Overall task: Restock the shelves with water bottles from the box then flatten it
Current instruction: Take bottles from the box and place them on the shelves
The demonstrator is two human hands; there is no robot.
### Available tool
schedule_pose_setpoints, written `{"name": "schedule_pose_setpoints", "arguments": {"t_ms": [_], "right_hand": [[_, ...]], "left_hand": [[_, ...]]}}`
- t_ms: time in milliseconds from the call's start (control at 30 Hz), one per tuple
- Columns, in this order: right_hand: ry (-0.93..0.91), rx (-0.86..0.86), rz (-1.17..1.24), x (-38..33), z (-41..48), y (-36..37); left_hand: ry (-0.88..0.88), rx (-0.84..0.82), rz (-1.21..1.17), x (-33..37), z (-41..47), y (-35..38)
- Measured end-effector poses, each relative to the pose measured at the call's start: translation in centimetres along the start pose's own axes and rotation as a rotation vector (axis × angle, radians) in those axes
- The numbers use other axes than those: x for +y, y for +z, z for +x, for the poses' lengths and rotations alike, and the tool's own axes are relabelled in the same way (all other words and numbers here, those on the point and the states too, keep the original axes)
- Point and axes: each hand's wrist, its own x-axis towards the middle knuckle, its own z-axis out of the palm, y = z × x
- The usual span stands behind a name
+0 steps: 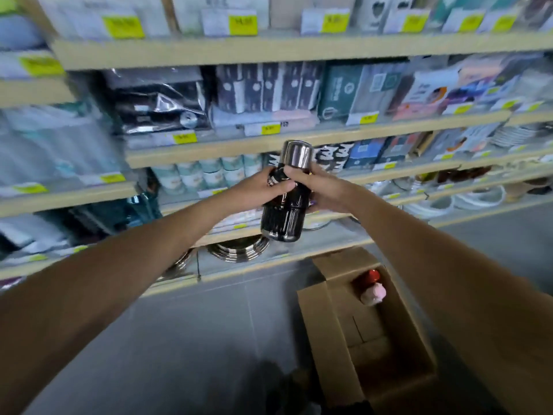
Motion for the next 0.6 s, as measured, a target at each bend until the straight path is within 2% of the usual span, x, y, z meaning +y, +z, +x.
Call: {"name": "schedule_pose_setpoints", "arguments": {"t_ms": [133, 233, 467, 533, 600], "right_hand": [[-0.085, -0.129, -0.120, -6.8, -0.4, 9.4], [-0.181, -0.150, -0.232, -11.9, -1.2, 16.6], [-0.491, -0.201, -0.372, -24.5, -4.1, 32.3], [-0.573, -0.207, -0.380, -28.1, -5.1, 37.0], [-0.625, -0.201, -0.349, -30.6, -5.6, 39.8]], "left_hand": [[0.010, 0.095, -0.066, -0.4, -9.7, -8.3], [0.054, 0.164, -0.059, -0.8, -16.1, -14.0], [0.140, 0.505, -0.087, -1.0, -30.5, -27.0], [0.120, 0.645, -0.114, -1.4, -34.4, -30.8], [0.147, 0.708, -0.099, -1.2, -36.7, -33.2]]}}
